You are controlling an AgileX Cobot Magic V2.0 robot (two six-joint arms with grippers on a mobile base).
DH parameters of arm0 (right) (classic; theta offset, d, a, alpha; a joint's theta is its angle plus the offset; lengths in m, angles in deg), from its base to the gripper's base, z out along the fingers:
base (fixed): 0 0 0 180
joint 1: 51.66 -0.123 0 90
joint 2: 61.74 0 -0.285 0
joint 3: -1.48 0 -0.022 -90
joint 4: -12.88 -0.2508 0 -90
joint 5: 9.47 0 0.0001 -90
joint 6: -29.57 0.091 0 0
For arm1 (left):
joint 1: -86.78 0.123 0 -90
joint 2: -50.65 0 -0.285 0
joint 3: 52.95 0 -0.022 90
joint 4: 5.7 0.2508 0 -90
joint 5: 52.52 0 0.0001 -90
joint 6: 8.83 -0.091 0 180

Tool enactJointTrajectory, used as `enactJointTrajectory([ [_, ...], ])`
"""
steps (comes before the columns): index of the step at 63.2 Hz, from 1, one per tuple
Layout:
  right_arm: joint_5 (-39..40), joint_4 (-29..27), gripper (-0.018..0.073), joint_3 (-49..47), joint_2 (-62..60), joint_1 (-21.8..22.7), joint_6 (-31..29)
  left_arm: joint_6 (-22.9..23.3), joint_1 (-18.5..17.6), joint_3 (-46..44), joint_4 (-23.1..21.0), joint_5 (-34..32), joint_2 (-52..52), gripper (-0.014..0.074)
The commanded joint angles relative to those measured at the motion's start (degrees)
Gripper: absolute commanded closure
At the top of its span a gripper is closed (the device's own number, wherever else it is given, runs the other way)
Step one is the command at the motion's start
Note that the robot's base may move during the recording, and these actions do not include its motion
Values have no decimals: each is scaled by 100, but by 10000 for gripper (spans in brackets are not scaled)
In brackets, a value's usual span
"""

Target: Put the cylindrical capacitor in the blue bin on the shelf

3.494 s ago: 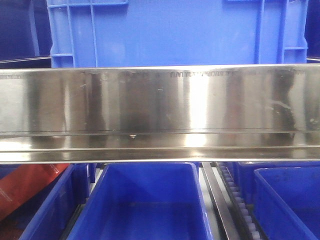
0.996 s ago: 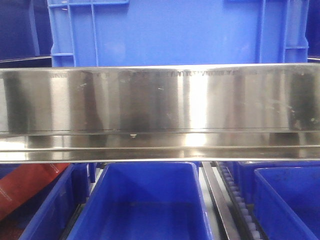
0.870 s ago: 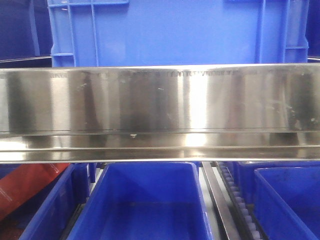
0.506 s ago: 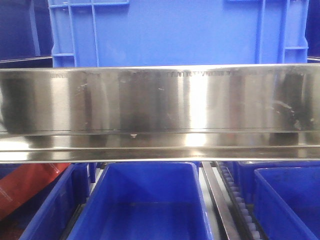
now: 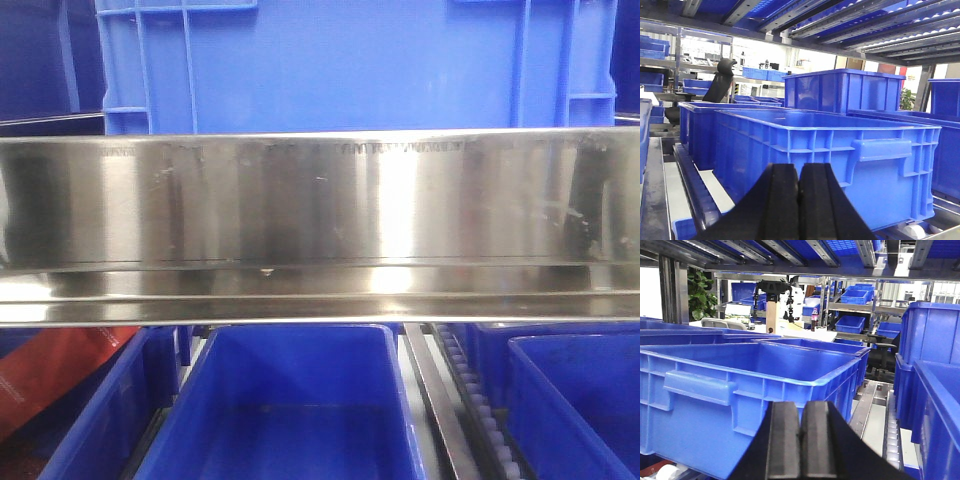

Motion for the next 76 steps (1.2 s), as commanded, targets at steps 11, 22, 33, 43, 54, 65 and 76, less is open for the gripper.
enactJointTrajectory([
  [11,57,64,721,12,-13,29,-36,-22,28,-6,18,-24,-30,707],
  [22,57,64,721,12,-13,29,-36,-22,28,-6,18,-24,-30,707],
  [33,346,408,721,372,-26,52,-36,-22,28,-6,18,-24,-30,707],
  [43,596,802,721,870,-260,595,-13,-22,28,-6,18,-32,-30,707],
  [54,663,575,721,1660,-735,1661,497,-22,28,-6,18,-32,-30,707],
  [65,1020,224,721,2438,-1156,2283,555,-22,28,-6,18,-44,-30,707],
  [76,1170,224,721,2918,-1156,2343,836,-22,28,-6,18,-44,-30,707],
])
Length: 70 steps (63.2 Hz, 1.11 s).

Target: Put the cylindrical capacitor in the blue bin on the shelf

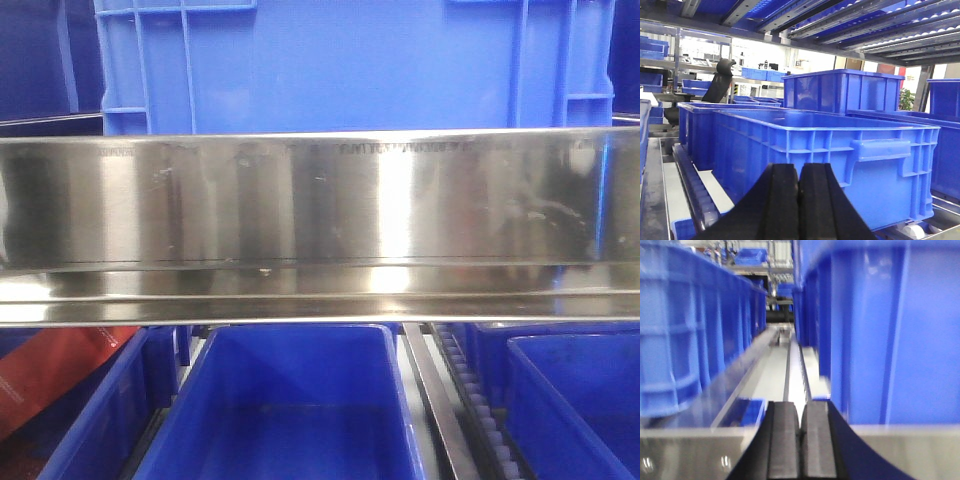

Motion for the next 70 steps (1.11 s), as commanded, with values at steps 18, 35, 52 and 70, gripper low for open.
enactJointTrajectory([
  [18,432,-32,721,263,-22,47,103,-22,28,-6,18,-44,-26,707],
  [35,405,-17,721,263,-22,-131,-111,-22,28,-6,18,-44,-26,707],
  [52,285,44,721,263,-22,-332,-111,-22,28,-6,18,-44,-26,707],
  [70,285,44,721,263,-22,-332,-111,-22,28,-6,18,-44,-26,707],
])
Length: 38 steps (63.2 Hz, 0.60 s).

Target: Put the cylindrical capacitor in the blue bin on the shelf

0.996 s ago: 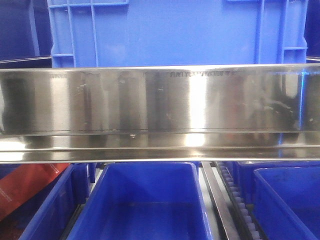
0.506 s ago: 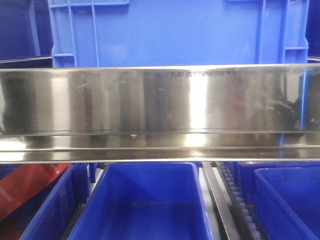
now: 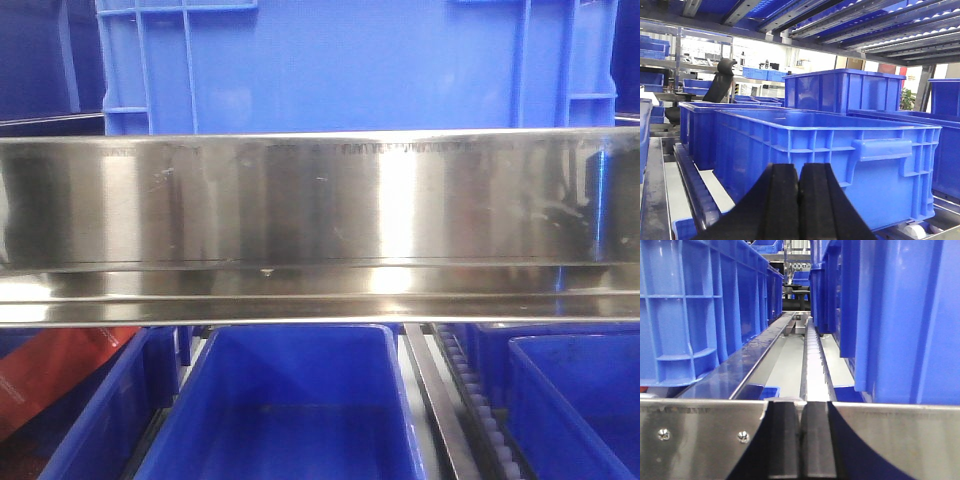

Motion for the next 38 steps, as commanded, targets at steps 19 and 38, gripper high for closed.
enactJointTrajectory([
  [19,88,45,721,0,-22,-11,-36,-22,28,-6,18,-44,-26,707],
  [38,88,45,721,0,-22,-11,-36,-22,207,104,22,-355,-26,707],
])
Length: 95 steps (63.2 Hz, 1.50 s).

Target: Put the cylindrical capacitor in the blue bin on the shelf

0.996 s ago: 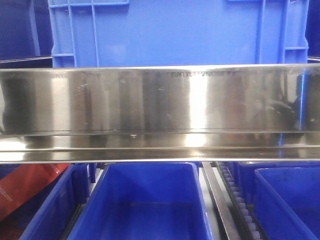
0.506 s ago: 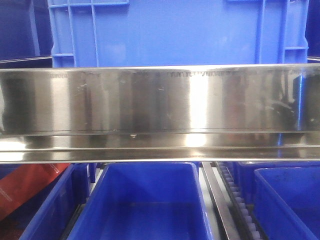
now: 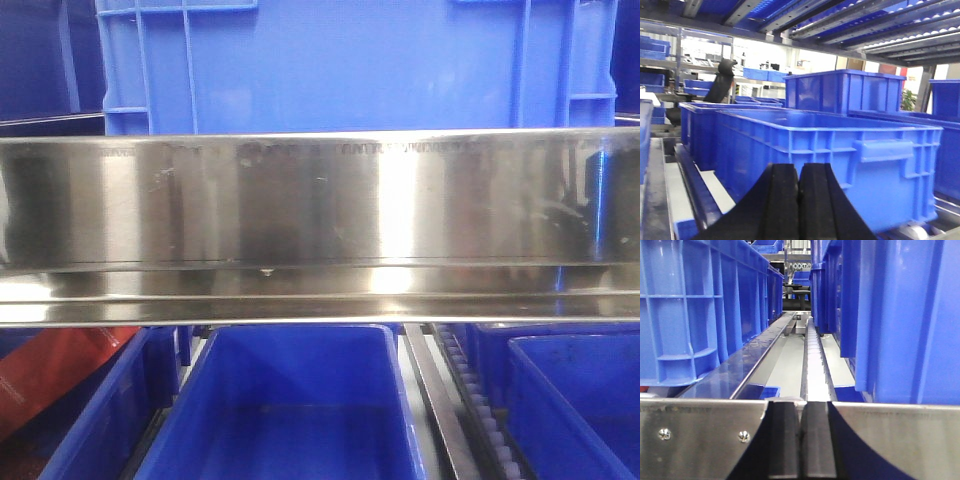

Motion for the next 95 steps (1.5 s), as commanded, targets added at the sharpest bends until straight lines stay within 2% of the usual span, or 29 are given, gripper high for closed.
enactJointTrajectory([
  [1,88,45,721,0,-22,3,-36,9,196,88,34,-256,-40,707],
  [4,88,45,721,0,-22,3,-36,299,376,153,213,-238,-49,707],
  [10,88,45,721,0,-22,3,-36,1488,890,361,1192,-103,-100,707],
  [12,88,45,721,0,-22,3,-36,1937,1143,470,1739,-47,-137,707],
  [17,88,45,721,0,-22,3,-36,2617,1577,640,2614,105,-222,707],
  [22,88,45,721,0,-22,3,-36,3143,1928,784,3356,221,-326,707],
  [26,88,45,721,0,-22,3,-36,3267,2166,904,3766,221,-452,707],
  [34,88,45,721,0,-22,3,-36,3267,2530,1149,3763,209,-784,707],
  [43,88,45,721,0,-22,3,-36,3267,2700,1448,3763,209,-1023,707],
  [58,88,45,721,0,-22,3,-36,3267,2676,1845,3774,168,-1023,707],
  [66,88,45,721,0,-22,3,-36,3280,2533,1845,4071,205,-1023,707],
  [72,88,45,721,0,-22,3,-36,3581,2521,1845,4254,177,-1023,707],
  [95,88,45,721,0,-22,3,-36,3612,2521,1845,4109,200,-1023,707],
])
